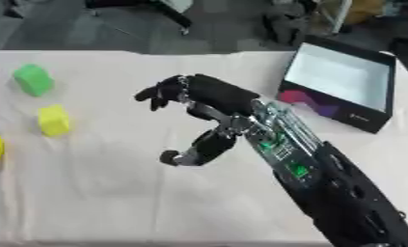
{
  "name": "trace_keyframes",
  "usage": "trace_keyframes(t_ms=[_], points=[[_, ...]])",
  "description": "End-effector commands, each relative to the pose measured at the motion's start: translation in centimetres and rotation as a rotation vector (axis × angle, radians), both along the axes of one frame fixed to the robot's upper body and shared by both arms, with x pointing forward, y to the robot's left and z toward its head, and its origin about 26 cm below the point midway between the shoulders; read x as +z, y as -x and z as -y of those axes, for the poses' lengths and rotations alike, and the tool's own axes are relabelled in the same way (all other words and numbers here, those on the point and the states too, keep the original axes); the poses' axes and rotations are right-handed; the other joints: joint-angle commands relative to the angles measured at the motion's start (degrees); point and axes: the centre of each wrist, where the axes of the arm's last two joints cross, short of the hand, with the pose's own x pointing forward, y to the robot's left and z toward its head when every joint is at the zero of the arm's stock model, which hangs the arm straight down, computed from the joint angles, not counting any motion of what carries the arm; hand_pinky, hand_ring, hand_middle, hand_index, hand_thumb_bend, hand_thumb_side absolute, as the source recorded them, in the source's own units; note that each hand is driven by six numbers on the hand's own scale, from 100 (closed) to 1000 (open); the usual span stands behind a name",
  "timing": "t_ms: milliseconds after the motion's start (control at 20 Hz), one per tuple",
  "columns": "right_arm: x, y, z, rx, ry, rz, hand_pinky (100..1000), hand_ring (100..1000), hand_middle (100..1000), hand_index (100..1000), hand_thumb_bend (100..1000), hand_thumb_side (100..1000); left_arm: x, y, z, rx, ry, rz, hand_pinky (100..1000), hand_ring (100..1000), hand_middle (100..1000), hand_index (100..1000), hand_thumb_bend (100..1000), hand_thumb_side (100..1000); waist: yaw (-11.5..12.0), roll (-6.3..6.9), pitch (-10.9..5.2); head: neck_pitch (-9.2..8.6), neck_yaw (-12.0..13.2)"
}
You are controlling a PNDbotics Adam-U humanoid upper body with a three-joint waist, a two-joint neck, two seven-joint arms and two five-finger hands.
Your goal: Pick up the objects with one hand, pass them to the other hand, and then place them into the box on the other side of the table.
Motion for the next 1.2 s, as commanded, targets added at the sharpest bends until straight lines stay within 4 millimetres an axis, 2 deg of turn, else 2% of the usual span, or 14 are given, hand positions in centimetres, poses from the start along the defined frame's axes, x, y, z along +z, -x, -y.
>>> trace_keyframes(t_ms=[50, 100, 250, 400, 600, 800, 1000, 1200], points=[[0.8, -0.1, 0.3, -0.007, -0.001, 0.029, 707, 689, 644, 885, 475, 195, 3.0, -0.5, 0.1, -0.041, 0.006, 0.048, 694, 529, 535, 655, 233, 167, 0.02, 0.22, -0.93, -0.13, 0.19], [0.8, -0.1, 0.3, -0.007, -0.001, 0.028, 707, 689, 644, 884, 475, 195, 3.6, -0.5, 0.3, -0.051, 0.009, 0.063, 679, 497, 498, 605, 159, 134, 0.04, 0.22, -0.94, -0.13, 0.17], [0.8, -0.1, 0.3, -0.008, 0.001, 0.029, 708, 689, 644, 884, 474, 197, 5.7, -0.6, 1.3, -0.095, 0.035, 0.159, 673, 481, 484, 585, 137, 128, 0.18, 0.22, -0.96, -0.13, 0.13], [1.1, 0.0, 0.1, 0.003, 0.002, 0.036, 709, 690, 647, 884, 470, 199, 7.5, -0.8, 3.4, -0.177, 0.155, 0.252, 677, 468, 475, 574, 117, 145, 0.35, 0.24, -0.96, -0.13, 0.23], [1.6, 0.2, -0.4, 0.027, 0.003, 0.054, 711, 692, 650, 885, 462, 207, 8.4, -1.2, 8.6, -0.363, 0.438, 0.253, 692, 471, 482, 579, 119, 184, 0.27, 0.18, -0.95, -0.13, 0.39], [2.4, 0.5, -1.0, 0.051, 0.002, 0.081, 715, 695, 656, 884, 450, 217, 8.3, -1.5, 15.2, -0.558, 0.699, 0.085, 706, 486, 499, 596, 135, 236, -0.17, 0.16, -0.95, -0.13, 0.57], [3.2, 1.0, -1.9, 0.096, 0.001, 0.108, 717, 697, 659, 884, 442, 226, 8.1, -1.7, 20.8, -0.702, 0.765, -0.102, 710, 493, 507, 606, 136, 242, -0.65, 0.1, -0.91, -0.13, 0.86], [3.9, 1.3, -2.5, 0.118, 0.0, 0.126, 718, 698, 661, 883, 434, 231, 7.9, -1.7, 24.6, -0.791, 0.785, -0.222, 712, 494, 508, 607, 134, 246, -0.98, 0.17, -0.8, -0.13, 0.63]])
